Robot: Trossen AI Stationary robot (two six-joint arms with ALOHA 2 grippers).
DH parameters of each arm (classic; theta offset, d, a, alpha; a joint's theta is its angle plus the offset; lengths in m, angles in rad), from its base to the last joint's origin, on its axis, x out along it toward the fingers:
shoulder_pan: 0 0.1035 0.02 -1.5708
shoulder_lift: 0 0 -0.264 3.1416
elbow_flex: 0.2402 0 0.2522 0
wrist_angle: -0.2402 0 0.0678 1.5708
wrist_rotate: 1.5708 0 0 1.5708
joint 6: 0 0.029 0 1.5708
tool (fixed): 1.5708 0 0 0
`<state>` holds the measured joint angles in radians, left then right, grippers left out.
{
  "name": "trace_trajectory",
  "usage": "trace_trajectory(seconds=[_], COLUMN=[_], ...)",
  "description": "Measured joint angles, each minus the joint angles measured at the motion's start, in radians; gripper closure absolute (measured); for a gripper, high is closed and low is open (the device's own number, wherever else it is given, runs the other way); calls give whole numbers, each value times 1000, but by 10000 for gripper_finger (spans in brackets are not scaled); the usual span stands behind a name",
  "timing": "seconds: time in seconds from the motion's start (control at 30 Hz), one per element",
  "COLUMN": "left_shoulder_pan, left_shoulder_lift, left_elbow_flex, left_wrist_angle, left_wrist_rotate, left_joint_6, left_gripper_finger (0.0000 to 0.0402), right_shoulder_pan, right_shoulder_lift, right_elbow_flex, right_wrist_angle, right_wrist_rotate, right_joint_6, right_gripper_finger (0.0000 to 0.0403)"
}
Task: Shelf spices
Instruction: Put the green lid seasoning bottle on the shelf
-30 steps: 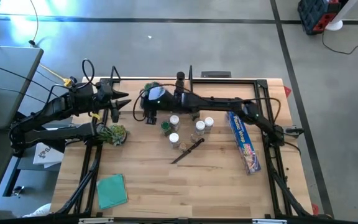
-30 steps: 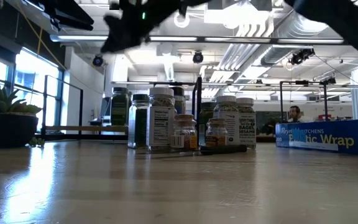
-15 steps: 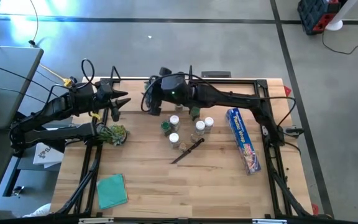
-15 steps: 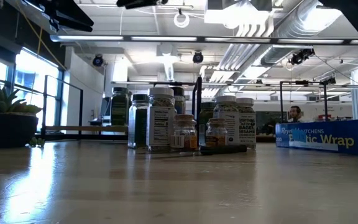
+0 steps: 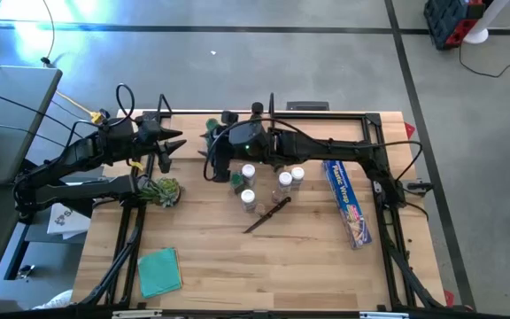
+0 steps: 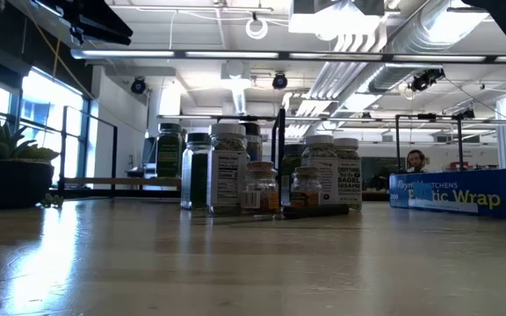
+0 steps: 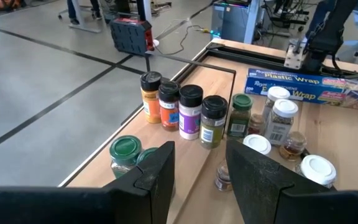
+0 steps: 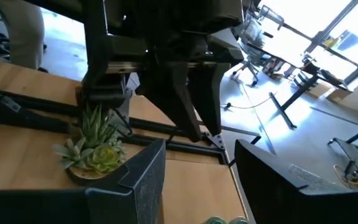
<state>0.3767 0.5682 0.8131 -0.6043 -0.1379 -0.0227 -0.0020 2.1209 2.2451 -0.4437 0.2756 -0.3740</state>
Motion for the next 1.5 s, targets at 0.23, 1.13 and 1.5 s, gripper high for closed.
trace_trajectory(seconds=[0.23,1.13,1.5], left_shoulder_pan=[0,0,0], left_shoulder_lift=[0,0,0], left_elbow_flex=[0,0,0], left_wrist_angle=[1,2,1], left_wrist_rotate=[0,-1,-2], left_joint_6=[0,0,0], left_gripper_finger=[261,261,261], right_shoulder_pan=[22,46,-67], right_shoulder_lift=[0,126,192], right_elbow_flex=[0,-3,-3], right_wrist_angle=[-53,-532,-543], right_wrist_rotate=[-73,-148,-246], right_joint_6=[-5,82,10], right_gripper_finger=[205,113,114])
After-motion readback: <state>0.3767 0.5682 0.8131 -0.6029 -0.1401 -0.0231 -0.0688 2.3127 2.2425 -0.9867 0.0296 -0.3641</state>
